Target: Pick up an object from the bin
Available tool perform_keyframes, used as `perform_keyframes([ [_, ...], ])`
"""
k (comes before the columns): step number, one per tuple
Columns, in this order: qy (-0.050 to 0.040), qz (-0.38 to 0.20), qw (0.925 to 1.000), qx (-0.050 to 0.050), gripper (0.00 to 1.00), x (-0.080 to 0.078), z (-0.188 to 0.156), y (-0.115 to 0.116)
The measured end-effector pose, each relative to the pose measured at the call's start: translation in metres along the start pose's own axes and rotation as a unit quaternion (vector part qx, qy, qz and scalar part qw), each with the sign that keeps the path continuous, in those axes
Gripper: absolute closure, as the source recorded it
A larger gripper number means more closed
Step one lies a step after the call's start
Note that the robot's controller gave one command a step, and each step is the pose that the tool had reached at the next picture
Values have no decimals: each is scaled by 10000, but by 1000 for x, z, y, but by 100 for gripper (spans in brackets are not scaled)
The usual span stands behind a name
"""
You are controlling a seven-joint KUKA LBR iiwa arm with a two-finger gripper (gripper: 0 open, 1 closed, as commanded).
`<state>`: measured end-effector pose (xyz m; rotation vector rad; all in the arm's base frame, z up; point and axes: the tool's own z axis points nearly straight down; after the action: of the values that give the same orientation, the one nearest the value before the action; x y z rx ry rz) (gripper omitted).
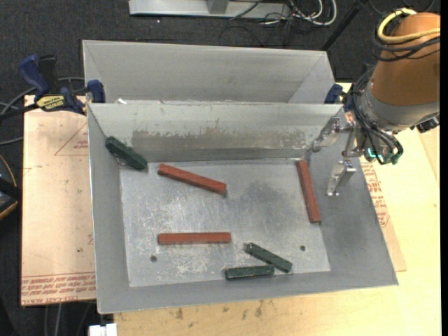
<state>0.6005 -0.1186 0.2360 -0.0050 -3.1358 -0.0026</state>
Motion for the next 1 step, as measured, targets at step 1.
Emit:
perform_keyframes([
  [1,-39,-14,10000,7,0,-1,-5,1],
])
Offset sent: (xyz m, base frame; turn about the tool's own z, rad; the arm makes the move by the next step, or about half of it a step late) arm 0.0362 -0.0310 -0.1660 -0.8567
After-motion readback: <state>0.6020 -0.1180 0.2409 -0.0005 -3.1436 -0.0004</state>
